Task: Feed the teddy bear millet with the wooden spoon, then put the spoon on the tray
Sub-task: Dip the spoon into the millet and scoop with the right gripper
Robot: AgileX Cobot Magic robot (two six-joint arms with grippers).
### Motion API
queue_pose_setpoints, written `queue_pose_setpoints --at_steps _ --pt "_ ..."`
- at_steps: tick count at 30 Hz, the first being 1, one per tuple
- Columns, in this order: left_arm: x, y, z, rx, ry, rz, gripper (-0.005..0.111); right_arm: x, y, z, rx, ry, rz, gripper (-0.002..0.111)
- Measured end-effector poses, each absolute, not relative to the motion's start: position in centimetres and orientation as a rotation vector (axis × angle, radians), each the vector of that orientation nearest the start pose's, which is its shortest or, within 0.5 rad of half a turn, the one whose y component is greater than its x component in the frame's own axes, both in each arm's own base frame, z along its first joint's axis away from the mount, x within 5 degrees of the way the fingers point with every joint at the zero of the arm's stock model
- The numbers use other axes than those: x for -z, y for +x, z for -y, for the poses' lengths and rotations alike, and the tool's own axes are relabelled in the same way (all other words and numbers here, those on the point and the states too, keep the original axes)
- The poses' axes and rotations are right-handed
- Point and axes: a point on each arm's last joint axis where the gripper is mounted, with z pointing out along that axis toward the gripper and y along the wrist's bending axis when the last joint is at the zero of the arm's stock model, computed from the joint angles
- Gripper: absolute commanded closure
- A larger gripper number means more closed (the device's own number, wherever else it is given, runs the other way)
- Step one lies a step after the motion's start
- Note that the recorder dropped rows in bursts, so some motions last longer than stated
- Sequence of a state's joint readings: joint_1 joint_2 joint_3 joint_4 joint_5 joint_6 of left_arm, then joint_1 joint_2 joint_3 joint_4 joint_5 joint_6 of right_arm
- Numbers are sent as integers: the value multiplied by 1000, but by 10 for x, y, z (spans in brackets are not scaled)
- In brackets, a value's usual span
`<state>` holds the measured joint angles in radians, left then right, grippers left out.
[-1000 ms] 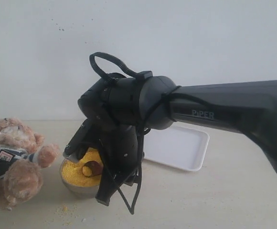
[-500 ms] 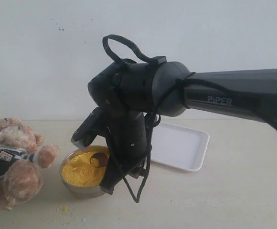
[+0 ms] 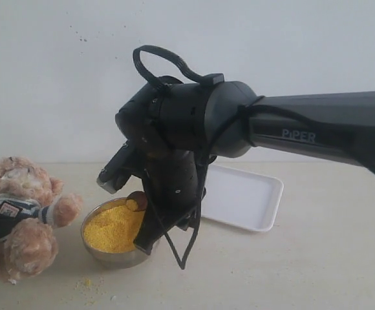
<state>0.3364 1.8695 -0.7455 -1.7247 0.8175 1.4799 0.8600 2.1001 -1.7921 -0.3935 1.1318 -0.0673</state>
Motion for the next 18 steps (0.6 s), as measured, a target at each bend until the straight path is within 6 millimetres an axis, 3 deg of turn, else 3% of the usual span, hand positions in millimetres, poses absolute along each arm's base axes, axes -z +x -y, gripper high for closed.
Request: queue_pose_setpoints --at_steps 8,18 --pt "-129 311 -38 974 -382 -2261 103 -227 314 -325 316 -1411 -2375 108" --pt "-130 312 -38 981 -377 -2256 103 -212 307 -319 322 -1426 -2465 108"
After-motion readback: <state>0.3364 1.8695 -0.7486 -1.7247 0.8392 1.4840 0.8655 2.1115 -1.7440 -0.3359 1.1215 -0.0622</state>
